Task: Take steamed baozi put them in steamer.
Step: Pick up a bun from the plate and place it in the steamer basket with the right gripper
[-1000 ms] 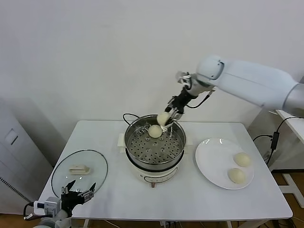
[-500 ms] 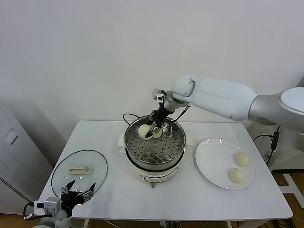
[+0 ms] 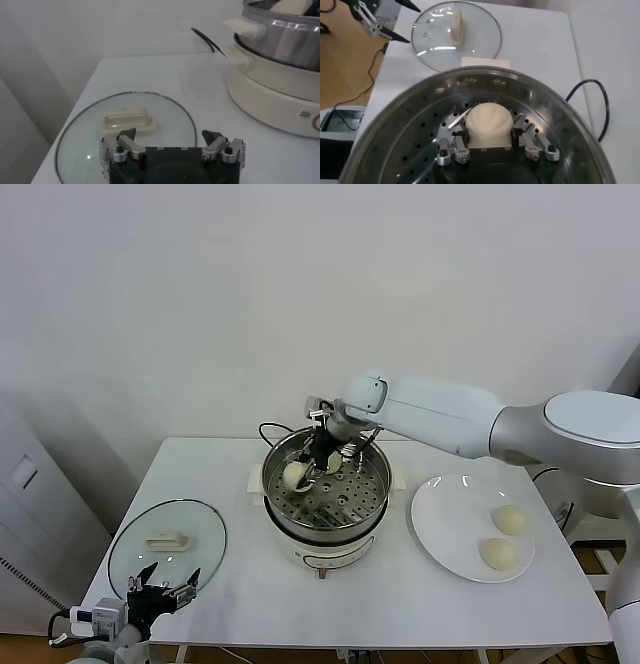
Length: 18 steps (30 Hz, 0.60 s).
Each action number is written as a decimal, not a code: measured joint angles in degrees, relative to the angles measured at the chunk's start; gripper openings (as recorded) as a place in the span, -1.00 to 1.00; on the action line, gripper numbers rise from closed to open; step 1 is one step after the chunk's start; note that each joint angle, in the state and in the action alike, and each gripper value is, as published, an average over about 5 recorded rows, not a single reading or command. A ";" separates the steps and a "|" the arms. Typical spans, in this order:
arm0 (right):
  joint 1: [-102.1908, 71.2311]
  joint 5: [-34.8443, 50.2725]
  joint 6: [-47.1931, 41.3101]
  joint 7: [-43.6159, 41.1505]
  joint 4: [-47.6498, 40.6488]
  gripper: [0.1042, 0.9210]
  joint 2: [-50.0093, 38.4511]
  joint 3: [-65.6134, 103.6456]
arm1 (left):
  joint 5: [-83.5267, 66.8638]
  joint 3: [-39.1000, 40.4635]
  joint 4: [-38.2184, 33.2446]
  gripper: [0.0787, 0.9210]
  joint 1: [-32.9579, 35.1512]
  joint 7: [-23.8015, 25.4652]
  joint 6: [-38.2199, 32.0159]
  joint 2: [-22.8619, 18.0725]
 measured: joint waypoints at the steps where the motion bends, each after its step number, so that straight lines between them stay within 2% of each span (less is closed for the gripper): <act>1: -0.18 -0.09 -0.06 0.15 -0.06 0.02 0.09 0.01 | 0.00 0.00 0.00 0.77 0.01 0.00 0.00 -0.01; 5: -0.56 -0.32 -0.19 0.59 -0.18 0.17 0.23 0.14 | 0.00 -0.02 0.02 0.77 0.06 0.00 -0.01 -0.03; 10: -0.33 -0.37 -0.46 0.65 0.20 0.57 -0.14 0.35 | 0.00 -0.03 0.01 0.77 0.04 0.00 -0.02 -0.21; 12: 0.08 -0.41 -0.57 0.43 0.53 0.66 -0.43 0.29 | 0.01 -0.02 -0.05 0.77 0.05 -0.01 -0.01 -0.27; 18: 2.92 -0.59 -0.57 -1.43 2.38 0.76 -2.51 -0.64 | 0.13 0.01 -0.41 0.77 0.14 -0.02 0.06 -0.27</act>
